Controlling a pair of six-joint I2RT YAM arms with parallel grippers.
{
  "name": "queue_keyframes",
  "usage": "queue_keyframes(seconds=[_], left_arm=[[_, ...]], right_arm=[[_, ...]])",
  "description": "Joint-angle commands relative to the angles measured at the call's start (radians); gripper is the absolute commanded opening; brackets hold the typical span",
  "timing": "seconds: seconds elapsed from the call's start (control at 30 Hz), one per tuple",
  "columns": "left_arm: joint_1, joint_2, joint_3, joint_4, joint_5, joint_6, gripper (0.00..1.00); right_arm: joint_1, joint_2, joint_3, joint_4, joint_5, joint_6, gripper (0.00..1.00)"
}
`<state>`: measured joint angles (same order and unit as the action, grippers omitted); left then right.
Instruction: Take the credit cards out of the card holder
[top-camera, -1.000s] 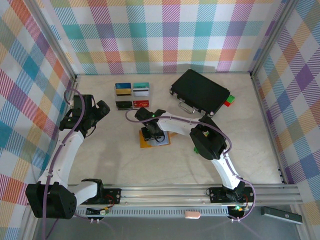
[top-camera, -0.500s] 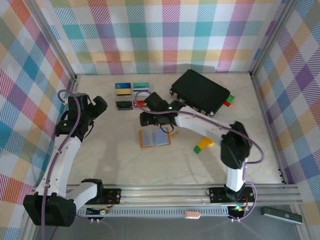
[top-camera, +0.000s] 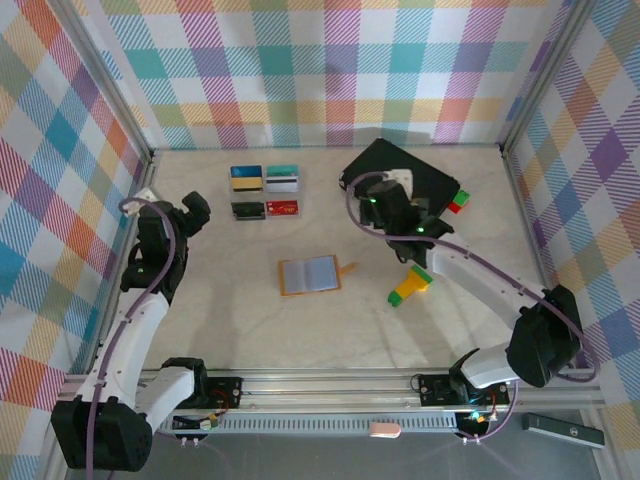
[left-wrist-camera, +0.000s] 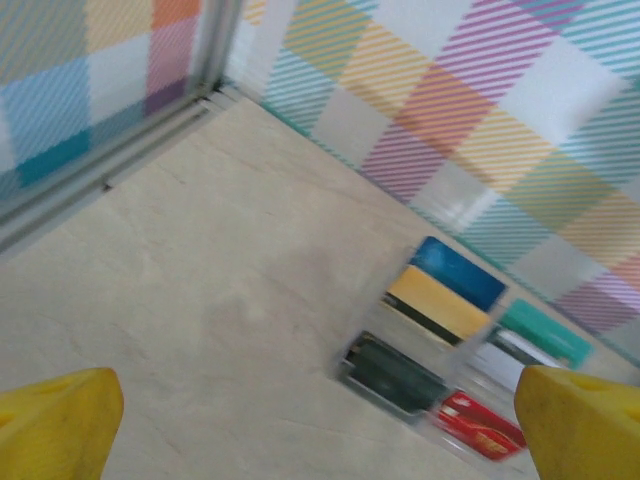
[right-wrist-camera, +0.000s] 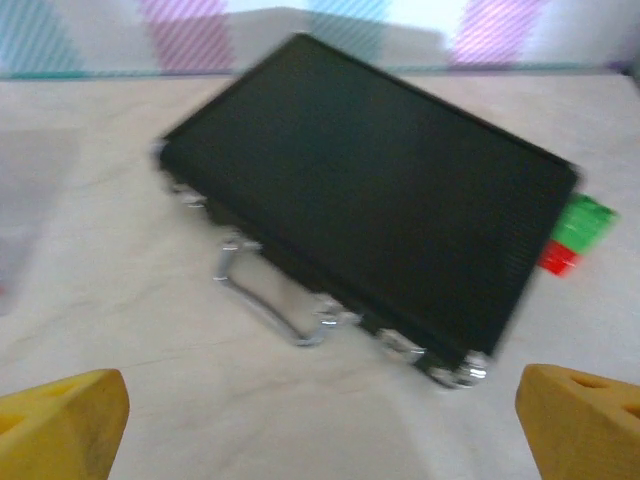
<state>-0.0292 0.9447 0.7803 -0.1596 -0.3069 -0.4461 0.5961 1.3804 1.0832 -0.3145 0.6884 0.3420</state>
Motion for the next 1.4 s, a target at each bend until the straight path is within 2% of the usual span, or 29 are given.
queue_keyframes(seconds=[0.0,0.2,0.27,0.37,0.5,0.73,0.83,0.97,1.0,1.2,1.37], left_arm=[[0.012,-0.032,-0.072,0.136,-0.159,0.054,1.0],[0.012,-0.016,-0.224,0.253,-0.281,0.118,1.0],[0.012,-0.002,-0.265,0.303,-0.287,0.145,1.0],[0.012,0.023,-0.325,0.388,-0.288,0.187,1.0],[0.011,0.059,-0.394,0.532,-0.221,0.253,1.0],[0.012,0.168,-0.512,0.876,-0.002,0.358,1.0],[0.012,0.231,-0.521,0.973,0.079,0.394,1.0],[0.011,0.317,-0.508,1.052,0.181,0.4,1.0],[0.011,0.315,-0.491,1.001,0.195,0.403,1.0],[0.012,0.336,-0.45,0.936,0.265,0.43,1.0],[0.012,0.443,-0.454,1.016,0.293,0.442,1.0]], right_arm=[[-0.092,-0.115,-0.129,0.152,0.072,-0.049,0.99],[-0.281,-0.254,-0.353,0.262,0.065,-0.037,0.99],[-0.327,-0.262,-0.418,0.311,0.063,-0.034,0.99],[-0.375,-0.235,-0.453,0.294,0.06,-0.009,0.99],[-0.402,-0.179,-0.507,0.403,-0.01,-0.07,0.99],[-0.419,-0.109,-0.635,0.773,-0.187,-0.227,0.99],[-0.435,-0.078,-0.679,0.901,-0.281,-0.266,0.99],[-0.444,-0.034,-0.702,1.012,-0.346,-0.322,0.99],[-0.445,-0.033,-0.703,1.021,-0.36,-0.331,0.99],[-0.487,0.046,-0.726,1.159,-0.448,-0.361,0.99],[-0.509,0.092,-0.717,1.18,-0.501,-0.347,0.99]])
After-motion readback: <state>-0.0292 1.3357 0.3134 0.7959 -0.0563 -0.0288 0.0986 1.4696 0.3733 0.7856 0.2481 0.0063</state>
